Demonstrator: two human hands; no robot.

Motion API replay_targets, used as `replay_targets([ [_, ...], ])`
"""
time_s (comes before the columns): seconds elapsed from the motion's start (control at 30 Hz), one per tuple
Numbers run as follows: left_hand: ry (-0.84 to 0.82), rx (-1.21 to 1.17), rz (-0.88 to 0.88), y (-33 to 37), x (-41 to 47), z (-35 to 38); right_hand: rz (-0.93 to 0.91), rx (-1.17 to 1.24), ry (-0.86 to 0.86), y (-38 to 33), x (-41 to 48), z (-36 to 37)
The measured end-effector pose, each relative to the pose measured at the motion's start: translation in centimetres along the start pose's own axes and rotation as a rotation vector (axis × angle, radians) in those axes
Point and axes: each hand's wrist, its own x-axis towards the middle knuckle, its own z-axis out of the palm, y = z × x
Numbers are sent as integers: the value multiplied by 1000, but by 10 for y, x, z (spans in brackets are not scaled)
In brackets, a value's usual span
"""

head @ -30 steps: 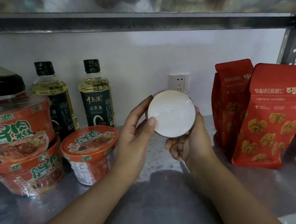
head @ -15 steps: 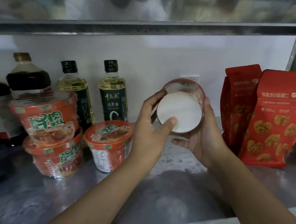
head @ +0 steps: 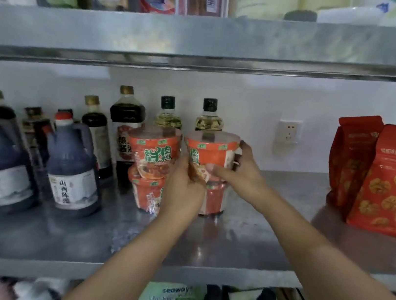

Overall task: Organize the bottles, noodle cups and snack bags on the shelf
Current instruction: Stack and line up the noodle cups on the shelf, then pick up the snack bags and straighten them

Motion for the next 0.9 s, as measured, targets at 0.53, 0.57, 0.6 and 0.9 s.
replay_targets([
  [0.53, -12, 8, -91, -14, -54, -1, 90, -85, 18, 13, -51, 3],
  [0.57, -6, -4, -96, -15, -59, 3, 92, -91, 23, 15, -55, 2],
  [0.6, -13, -9, -98, -13, -63, 7, 89, -98, 28, 15, -59, 0],
  [0.9, -168, -119, -94, 19, -57, 81, 9, -115, 174, -8, -86, -74],
])
